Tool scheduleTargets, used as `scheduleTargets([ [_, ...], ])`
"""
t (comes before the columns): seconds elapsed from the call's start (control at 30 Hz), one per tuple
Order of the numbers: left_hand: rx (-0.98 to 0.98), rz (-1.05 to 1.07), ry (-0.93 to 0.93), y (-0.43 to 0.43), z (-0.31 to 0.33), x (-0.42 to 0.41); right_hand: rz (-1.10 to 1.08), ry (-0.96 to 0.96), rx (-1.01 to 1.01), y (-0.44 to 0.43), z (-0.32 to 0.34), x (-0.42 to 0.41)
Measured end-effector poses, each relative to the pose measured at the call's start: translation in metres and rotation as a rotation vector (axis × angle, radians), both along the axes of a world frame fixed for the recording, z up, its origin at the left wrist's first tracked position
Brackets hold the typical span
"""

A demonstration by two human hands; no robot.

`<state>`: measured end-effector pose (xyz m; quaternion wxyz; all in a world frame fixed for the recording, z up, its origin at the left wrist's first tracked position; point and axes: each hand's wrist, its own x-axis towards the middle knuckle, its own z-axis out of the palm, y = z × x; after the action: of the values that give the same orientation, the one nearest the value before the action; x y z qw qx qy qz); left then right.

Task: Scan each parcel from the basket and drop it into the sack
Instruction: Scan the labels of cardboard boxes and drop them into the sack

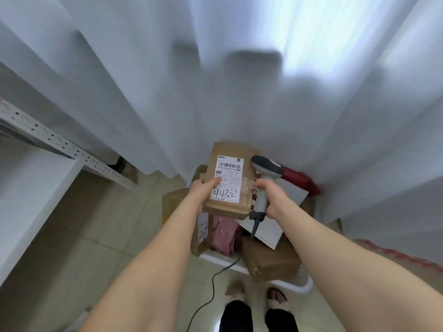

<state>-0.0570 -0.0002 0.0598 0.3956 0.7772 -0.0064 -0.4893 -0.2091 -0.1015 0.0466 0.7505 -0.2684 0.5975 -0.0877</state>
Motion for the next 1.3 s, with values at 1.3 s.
scheduleTargets([
  [1.3, -0.4, 0.394, -0.043, 0.097, 0.24, -0.088, 0.238, -0.266, -0.462, 0.051, 0.283, -0.063],
])
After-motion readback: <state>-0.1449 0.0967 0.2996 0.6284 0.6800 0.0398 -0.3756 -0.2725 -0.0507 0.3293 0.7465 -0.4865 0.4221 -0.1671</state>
